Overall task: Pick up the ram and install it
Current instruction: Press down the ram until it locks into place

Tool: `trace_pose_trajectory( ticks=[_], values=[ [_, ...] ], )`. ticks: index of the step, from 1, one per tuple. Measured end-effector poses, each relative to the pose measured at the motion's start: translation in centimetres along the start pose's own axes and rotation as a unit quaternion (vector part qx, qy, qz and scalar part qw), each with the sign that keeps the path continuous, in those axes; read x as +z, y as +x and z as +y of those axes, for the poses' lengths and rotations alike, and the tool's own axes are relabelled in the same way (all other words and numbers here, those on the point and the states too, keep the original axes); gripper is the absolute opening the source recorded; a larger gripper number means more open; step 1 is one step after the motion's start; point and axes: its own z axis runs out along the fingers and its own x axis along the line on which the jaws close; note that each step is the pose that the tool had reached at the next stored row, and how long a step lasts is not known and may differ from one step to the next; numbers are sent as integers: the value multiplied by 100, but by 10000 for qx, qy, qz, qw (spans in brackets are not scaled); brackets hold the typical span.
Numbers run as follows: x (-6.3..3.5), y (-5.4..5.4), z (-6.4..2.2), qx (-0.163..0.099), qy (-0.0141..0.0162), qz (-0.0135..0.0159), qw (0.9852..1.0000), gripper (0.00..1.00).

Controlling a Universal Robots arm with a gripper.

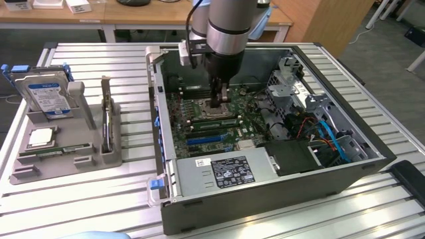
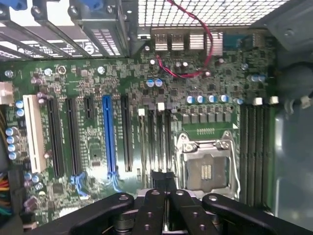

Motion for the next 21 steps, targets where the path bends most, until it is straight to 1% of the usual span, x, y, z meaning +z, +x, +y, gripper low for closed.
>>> trace_pose_trajectory(
  ticks=[3,5,9,14,18,19,21],
  values=[
    [-63,-6,-31,-9,-6,-42,10000,10],
    [-105,-8,-42,-16,-15,-50,10000,10],
    [-224,-8,-61,-26,-45,-50,10000,10],
    [-307,-3,-79,-29,-87,-48,9999,10],
    [-327,-1,-83,-27,-113,-42,9999,10],
    [-328,0,-83,-27,-117,-38,9999,10],
    [-329,0,-84,-27,-124,-20,9999,10]
  ],
)
